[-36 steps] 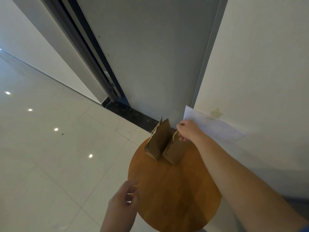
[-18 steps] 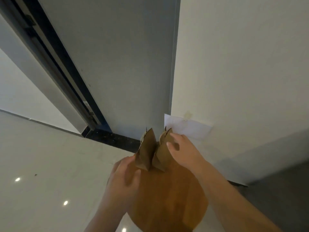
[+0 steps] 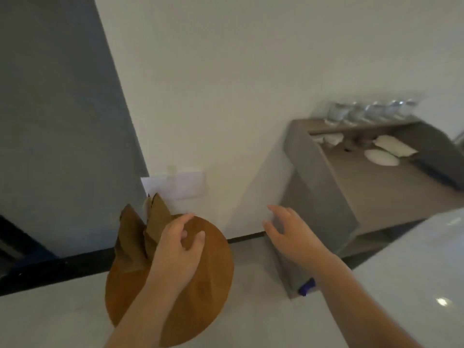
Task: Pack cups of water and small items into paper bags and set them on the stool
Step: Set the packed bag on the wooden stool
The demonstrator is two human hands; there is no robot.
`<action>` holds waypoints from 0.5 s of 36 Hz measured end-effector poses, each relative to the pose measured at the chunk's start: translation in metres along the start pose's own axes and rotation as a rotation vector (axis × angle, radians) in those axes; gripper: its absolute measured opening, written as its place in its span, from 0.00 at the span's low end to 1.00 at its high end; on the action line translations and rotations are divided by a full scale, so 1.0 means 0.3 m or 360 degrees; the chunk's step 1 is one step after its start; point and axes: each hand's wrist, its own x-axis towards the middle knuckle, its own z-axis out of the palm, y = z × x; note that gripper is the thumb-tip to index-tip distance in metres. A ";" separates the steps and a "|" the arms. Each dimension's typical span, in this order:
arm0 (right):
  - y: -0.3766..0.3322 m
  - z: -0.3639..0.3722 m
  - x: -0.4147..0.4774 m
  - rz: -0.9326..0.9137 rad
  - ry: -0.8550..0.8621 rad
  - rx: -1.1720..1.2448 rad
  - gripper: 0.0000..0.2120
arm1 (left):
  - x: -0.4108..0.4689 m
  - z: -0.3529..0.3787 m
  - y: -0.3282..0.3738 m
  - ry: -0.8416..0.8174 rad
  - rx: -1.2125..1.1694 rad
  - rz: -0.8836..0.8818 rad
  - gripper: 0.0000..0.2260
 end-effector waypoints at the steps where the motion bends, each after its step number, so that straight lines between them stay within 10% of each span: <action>1: 0.046 -0.053 -0.036 0.0053 0.0037 0.0011 0.28 | 0.000 0.049 0.043 -0.0051 -0.0006 0.0068 0.22; 18: 1.237 -0.532 -0.827 0.1082 0.0586 0.0194 0.26 | -0.411 1.299 0.660 -0.1048 0.0135 0.0644 0.23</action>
